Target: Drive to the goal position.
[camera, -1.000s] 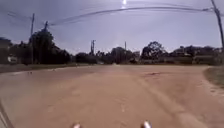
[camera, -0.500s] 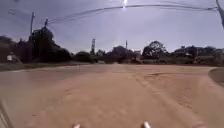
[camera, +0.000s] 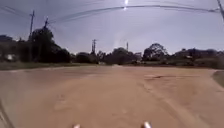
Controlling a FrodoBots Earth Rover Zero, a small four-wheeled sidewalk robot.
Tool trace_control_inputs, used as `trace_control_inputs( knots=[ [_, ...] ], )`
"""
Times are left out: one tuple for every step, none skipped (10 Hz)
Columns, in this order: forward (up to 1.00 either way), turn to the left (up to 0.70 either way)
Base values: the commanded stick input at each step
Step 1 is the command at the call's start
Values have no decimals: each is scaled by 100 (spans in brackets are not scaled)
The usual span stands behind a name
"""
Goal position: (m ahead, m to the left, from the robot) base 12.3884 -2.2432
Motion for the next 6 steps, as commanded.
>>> trace_control_inputs(
  knots=[
    [70,-8],
    [70,-2],
    [70,-6],
    [70,-18],
    [70,-31],
    [70,-25]
  ],
)
